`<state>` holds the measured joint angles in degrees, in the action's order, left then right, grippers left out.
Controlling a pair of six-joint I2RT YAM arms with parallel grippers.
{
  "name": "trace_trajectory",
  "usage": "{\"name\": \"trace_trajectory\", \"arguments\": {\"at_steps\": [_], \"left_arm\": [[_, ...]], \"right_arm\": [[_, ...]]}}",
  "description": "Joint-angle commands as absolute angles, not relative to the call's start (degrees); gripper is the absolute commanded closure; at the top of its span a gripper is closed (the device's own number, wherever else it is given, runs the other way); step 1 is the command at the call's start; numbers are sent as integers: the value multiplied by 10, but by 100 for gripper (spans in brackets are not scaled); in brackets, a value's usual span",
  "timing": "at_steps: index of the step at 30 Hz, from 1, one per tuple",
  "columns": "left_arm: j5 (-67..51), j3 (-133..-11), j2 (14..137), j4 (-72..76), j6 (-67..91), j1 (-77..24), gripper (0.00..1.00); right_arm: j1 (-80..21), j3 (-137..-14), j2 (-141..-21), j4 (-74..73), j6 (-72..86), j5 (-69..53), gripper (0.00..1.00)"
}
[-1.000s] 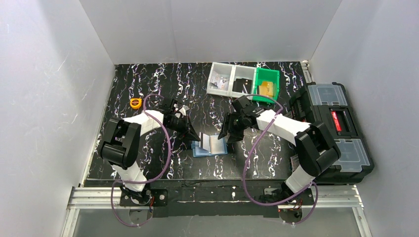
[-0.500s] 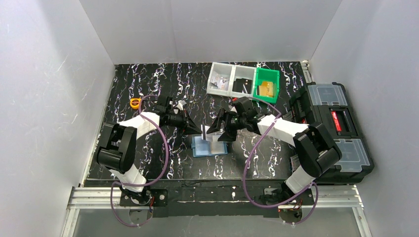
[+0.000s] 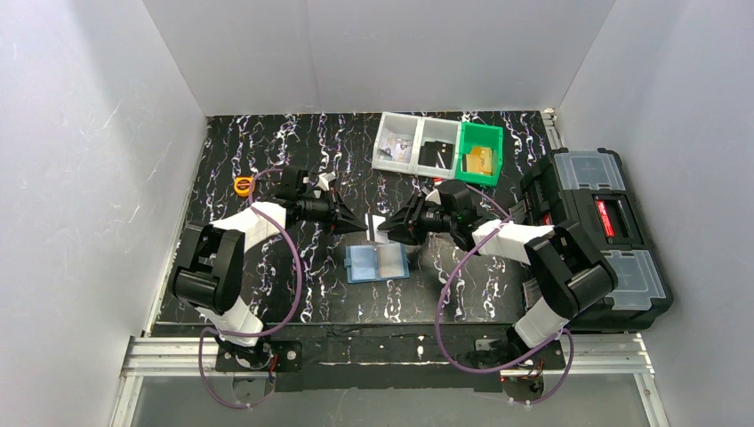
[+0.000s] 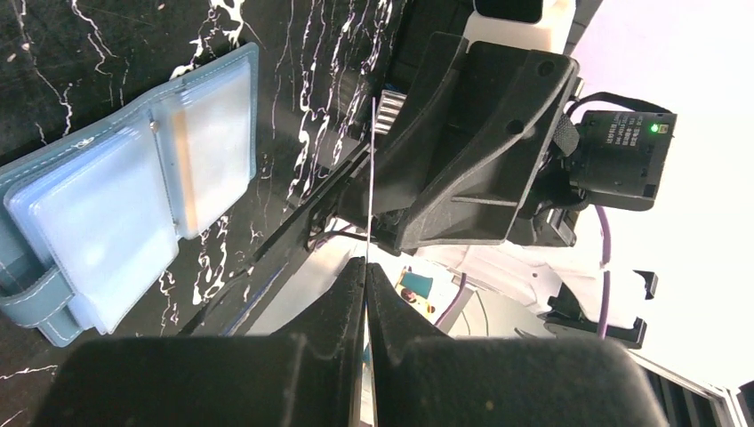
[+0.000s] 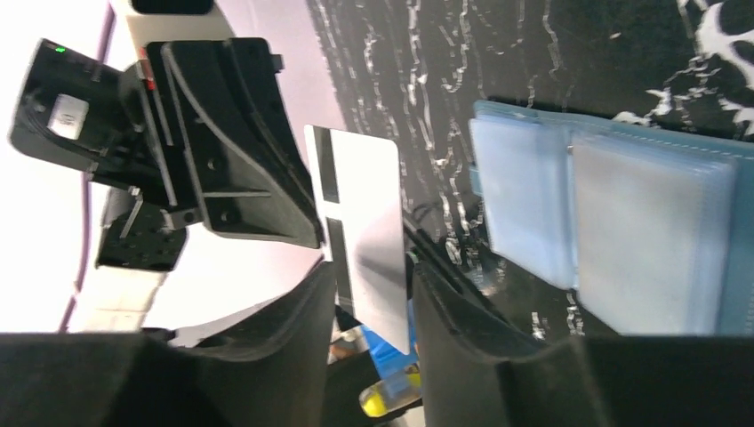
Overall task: Take the credit cards out of the card holder
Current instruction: Remove the credit card from the card holder, then place the credit card in the storage box.
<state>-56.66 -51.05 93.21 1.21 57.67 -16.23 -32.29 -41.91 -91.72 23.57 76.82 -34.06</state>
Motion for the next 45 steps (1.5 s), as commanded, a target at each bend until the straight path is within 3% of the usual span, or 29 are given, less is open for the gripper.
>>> {"name": "trace_trajectory", "arguments": {"at_steps": [1, 9, 11, 12, 14, 20, 21, 26, 32, 45], "left_arm": [[-597, -517, 897, 27, 593, -159, 100], [-604, -518, 895, 16, 583, -158, 100], [-603, -528, 893, -13, 562, -159, 100], [-598, -535, 891, -34, 550, -159, 100], [-585, -548, 884, -78, 514, -159, 83], [-514, -591, 852, -202, 416, -159, 6], [-502, -599, 849, -223, 401, -158, 2], [-453, -624, 835, -283, 359, -159, 2], [-436, -641, 828, -306, 338, -159, 2], [-434, -631, 803, -310, 325, -168, 2]], "right_arm": [[-318, -409, -915, 365, 838, -374, 60], [-317, -413, -914, 371, 845, -376, 87], [-317, -416, -912, 358, 839, -378, 99], [-317, -418, -911, 347, 832, -378, 99], [-316, -423, -901, 313, 810, -372, 99], [-311, -449, -847, 168, 715, -335, 99], [-309, -458, -837, 137, 694, -325, 99], [-283, -539, -824, -8, 601, -269, 99], [-234, -693, -899, -111, 527, -243, 99], [-181, -1154, -1247, -247, 429, -244, 99]]}}
